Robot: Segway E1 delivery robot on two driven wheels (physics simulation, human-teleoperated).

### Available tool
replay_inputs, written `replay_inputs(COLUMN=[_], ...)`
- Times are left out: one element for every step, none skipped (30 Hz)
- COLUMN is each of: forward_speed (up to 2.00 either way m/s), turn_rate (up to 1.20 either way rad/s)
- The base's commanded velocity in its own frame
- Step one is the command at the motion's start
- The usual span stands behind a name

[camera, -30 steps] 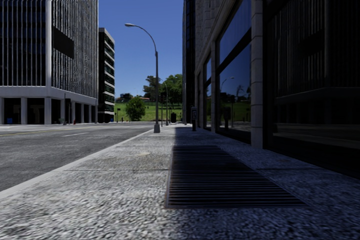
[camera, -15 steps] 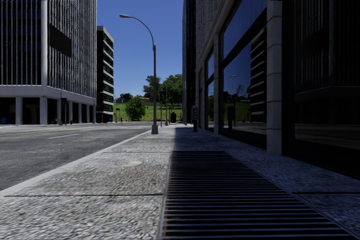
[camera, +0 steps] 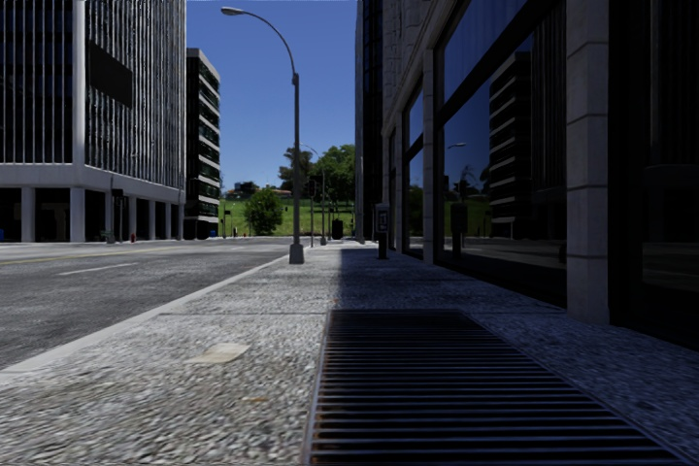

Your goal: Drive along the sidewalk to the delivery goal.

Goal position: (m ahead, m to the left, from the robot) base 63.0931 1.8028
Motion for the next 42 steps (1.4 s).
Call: replay_inputs(forward_speed=[2.0, 2.0, 2.0, 2.0, 2.0, 2.0, 2.0, 2.0, 2.0, 2.0, 2.0, 2.0, 2.0, 2.0, 2.0, 2.0, 2.0, 2.0, 2.0, 2.0, 2.0, 2.0, 2.0, 2.0, 2.0, 2.0, 2.0, 2.0, 2.0, 2.0, 2.0, 2.0, 2.0, 2.0, 2.0, 2.0, 2.0, 2.0, 2.0, 2.0, 2.0, 2.0], turn_rate=[0.0, 0.0, 0.0, 0.0, 0.0, 0.0, 0.0, 0.0, 0.0, 0.0, 0.0, 0.0, 0.0, 0.0, 0.0, 0.0, 0.0, 0.0, 0.0, 0.0, 0.0, 0.0, 0.0, 0.0, 0.0, 0.0, 0.0, 0.0, 0.0, 0.0, 0.0, 0.0, 0.0, 0.0, 0.0, 0.0, 0.0, 0.0, 0.0, 0.0, 0.0, 0.0])
